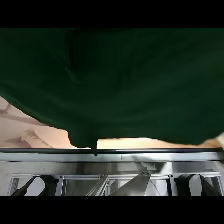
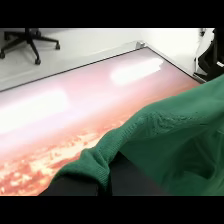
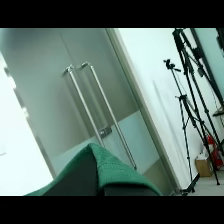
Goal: Fold the shirts.
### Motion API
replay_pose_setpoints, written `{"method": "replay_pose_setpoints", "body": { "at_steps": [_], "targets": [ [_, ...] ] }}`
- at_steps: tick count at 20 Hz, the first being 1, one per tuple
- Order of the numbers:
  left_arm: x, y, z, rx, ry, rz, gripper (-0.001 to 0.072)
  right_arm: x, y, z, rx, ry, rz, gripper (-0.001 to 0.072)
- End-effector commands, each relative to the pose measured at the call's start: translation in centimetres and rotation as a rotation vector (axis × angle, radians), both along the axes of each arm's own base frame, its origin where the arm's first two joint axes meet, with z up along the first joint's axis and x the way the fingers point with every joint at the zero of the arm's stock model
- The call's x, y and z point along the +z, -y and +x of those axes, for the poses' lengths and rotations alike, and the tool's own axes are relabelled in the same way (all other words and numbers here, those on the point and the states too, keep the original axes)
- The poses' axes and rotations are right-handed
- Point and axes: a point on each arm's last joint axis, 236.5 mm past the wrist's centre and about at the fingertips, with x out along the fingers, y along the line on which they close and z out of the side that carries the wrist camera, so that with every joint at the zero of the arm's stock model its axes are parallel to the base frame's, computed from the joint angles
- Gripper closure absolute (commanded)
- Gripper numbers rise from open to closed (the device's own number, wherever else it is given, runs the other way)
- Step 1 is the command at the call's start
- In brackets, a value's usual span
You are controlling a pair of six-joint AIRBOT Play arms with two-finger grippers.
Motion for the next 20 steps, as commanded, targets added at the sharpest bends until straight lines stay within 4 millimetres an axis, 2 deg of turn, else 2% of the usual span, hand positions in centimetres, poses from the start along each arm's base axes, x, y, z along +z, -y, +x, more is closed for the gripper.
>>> {"method": "replay_pose_setpoints", "body": {
  "at_steps": [1,3,6,9,10,13,15,17,18,20],
  "targets": [
    [0.2,0.7,0.8,-0.066,-0.013,-0.003,0.0676,-0.3,0.5,0.7,-0.052,-0.030,-0.031,0.0692],
    [-2.8,-0.8,3.0,-0.081,-0.135,-0.059,0.0676,-3.6,1.2,2.7,-0.111,-0.162,-0.096,0.0692],
    [-9.5,-3.8,7.0,-0.105,-0.382,-0.162,0.0676,-10.6,2.2,6.0,-0.131,-0.395,-0.171,0.0692],
    [-16.3,-5.6,10.9,-0.149,-0.600,-0.287,0.0676,-19.8,2.3,9.7,-0.037,-0.639,-0.127,0.0692],
    [-19.4,-5.9,12.3,-0.154,-0.682,-0.300,0.0676,-22.8,2.3,11.0,-0.017,-0.707,-0.100,0.0692],
    [-30.1,-4.9,16.4,-0.158,-0.911,-0.233,0.0676,-31.6,2.7,16.1,-0.025,-0.840,-0.077,0.0692],
    [-35.7,-3.7,20.0,-0.153,-0.975,-0.204,0.0676,-36.8,2.6,19.6,-0.029,-0.909,-0.060,0.0692],
    [-39.7,-2.9,23.9,-0.136,-0.987,-0.198,0.0676,-40.8,2.3,22.5,-0.016,-0.928,-0.006,0.0692],
    [-41.0,-2.8,25.6,-0.126,-0.981,-0.201,0.0676,-42.4,2.3,23.9,-0.007,-0.920,0.032,0.0693],
    [-43.0,-2.8,28.4,-0.103,-0.972,-0.209,0.0676,-44.2,3.2,26.5,-0.013,-0.890,0.115,0.0692]
  ]
}}
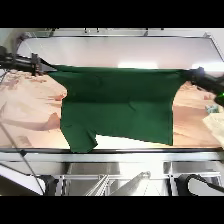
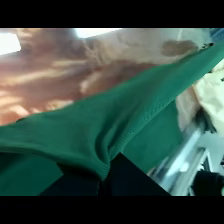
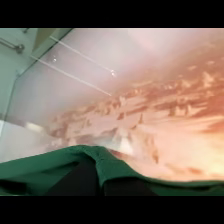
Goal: Fold the shirts.
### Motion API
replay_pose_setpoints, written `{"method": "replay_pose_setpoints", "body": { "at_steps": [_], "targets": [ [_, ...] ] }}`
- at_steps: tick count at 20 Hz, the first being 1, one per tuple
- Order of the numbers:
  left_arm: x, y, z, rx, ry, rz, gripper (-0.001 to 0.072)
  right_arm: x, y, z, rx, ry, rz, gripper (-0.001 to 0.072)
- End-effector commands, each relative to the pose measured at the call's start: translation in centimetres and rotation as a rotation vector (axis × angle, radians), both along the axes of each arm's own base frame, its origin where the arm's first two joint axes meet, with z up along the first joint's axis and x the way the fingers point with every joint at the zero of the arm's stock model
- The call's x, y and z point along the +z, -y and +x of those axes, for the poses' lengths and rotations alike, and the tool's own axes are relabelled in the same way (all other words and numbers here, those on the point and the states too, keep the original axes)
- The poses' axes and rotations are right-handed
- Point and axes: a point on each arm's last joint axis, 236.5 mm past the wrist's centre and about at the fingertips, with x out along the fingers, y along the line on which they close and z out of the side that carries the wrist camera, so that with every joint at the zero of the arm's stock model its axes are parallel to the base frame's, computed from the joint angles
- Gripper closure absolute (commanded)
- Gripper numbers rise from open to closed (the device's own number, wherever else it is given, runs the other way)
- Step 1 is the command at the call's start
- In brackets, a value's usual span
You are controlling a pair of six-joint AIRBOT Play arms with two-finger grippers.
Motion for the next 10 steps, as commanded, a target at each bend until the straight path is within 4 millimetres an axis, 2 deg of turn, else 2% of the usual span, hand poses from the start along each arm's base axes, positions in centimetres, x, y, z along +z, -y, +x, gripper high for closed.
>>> {"method": "replay_pose_setpoints", "body": {
  "at_steps": [1,4,6,10],
  "targets": [
    [-5.8,0.8,4.8,0.020,-0.012,0.029,0.0676,-4.8,0.9,4.6,-0.066,0.030,0.093,0.0692],
    [-8.5,0.7,6.0,0.053,-0.033,0.026,0.0676,-6.2,0.8,6.2,-0.044,0.034,0.133,0.0692],
    [-9.7,0.2,5.6,0.061,-0.054,0.025,0.0677,-7.2,0.6,6.2,-0.027,0.018,0.141,0.0693],
    [-11.5,-0.2,3.3,0.022,-0.145,0.029,0.0682,-10.1,-1.9,3.4,0.126,-0.091,0.090,0.0693]
  ]
}}
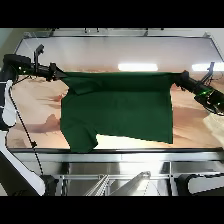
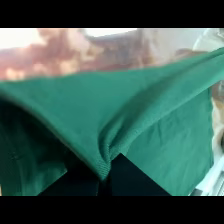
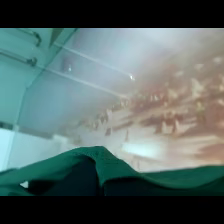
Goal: Fold the shirts.
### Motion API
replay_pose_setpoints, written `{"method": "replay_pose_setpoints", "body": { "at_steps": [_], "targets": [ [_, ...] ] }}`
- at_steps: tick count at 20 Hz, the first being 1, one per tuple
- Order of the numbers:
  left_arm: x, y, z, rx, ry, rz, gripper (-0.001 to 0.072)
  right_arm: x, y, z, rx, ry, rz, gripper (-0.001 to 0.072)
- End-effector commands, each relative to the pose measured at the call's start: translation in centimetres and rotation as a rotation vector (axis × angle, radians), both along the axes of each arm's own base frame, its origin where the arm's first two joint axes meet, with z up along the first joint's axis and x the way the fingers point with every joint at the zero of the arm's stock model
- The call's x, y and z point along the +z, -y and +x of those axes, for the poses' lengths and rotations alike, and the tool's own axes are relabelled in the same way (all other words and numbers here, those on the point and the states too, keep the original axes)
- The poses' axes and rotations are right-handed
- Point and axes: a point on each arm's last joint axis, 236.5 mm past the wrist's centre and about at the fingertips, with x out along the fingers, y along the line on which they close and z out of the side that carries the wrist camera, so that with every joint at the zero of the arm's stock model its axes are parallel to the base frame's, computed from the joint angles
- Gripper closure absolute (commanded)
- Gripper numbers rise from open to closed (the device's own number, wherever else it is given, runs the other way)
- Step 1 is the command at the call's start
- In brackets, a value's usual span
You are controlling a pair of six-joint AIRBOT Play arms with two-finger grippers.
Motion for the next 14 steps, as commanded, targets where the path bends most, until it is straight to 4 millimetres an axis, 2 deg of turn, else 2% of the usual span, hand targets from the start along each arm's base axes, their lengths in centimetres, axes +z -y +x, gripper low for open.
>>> {"method": "replay_pose_setpoints", "body": {
  "at_steps": [1,4,9,11,14],
  "targets": [
    [-2.5,-0.6,-1.9,-0.032,-0.094,0.046,0.0682,-3.1,-1.8,-2.3,0.126,-0.106,-0.042,0.0693],
    [-4.5,-1.4,-3.5,-0.065,-0.171,0.161,0.0681,-5.5,-2.0,-4.1,0.182,-0.201,-0.104,0.0693],
    [-5.7,-2.1,-4.5,-0.076,-0.225,0.229,0.0682,-8.9,-1.1,-6.3,0.212,-0.349,-0.197,0.0693],
    [-5.7,-2.1,-4.5,-0.073,-0.223,0.228,0.0682,-9.8,-0.7,-7.0,0.220,-0.387,-0.226,0.0693],
    [-6.0,-2.0,-4.6,-0.077,-0.233,0.222,0.0682,-10.0,-0.6,-7.1,0.224,-0.391,-0.237,0.0692]
  ]
}}
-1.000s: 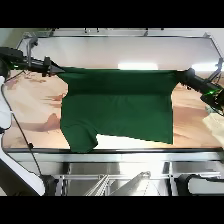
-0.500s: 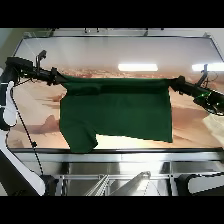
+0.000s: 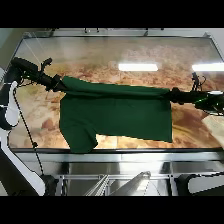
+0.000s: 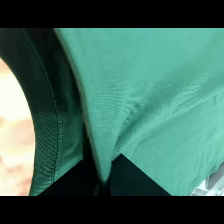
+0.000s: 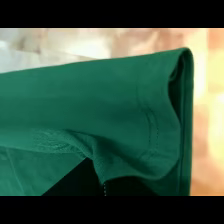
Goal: Fold the shirts.
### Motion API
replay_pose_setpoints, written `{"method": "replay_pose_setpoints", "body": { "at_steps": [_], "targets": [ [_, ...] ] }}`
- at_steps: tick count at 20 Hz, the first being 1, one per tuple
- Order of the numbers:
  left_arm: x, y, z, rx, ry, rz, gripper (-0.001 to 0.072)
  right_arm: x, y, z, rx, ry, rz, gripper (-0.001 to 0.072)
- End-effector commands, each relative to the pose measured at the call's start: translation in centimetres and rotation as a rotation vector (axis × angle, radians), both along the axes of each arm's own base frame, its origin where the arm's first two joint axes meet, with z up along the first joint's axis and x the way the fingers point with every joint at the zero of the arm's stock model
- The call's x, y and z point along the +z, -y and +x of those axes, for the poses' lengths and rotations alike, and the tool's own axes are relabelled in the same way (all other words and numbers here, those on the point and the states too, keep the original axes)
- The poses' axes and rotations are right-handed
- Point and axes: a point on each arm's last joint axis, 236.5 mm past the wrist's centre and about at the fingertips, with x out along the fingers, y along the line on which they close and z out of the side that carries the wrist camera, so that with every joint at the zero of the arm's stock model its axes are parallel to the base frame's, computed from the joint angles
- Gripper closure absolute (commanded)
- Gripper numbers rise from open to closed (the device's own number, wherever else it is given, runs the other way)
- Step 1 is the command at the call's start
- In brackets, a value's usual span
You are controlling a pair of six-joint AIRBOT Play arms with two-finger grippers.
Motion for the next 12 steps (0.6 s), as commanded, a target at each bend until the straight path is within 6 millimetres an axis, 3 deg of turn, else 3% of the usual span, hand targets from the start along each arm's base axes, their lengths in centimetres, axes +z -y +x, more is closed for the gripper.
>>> {"method": "replay_pose_setpoints", "body": {
  "at_steps": [1,12],
  "targets": [
    [-0.7,-0.1,-0.6,-0.011,-0.031,0.011,0.0682,-1.0,0.5,-0.6,0.009,-0.035,-0.041,0.0693],
    [-1.1,2.4,-2.0,-0.085,-0.080,-0.009,0.0681,-0.4,-0.1,-1.0,0.030,-0.035,-0.015,0.0682]
  ]
}}
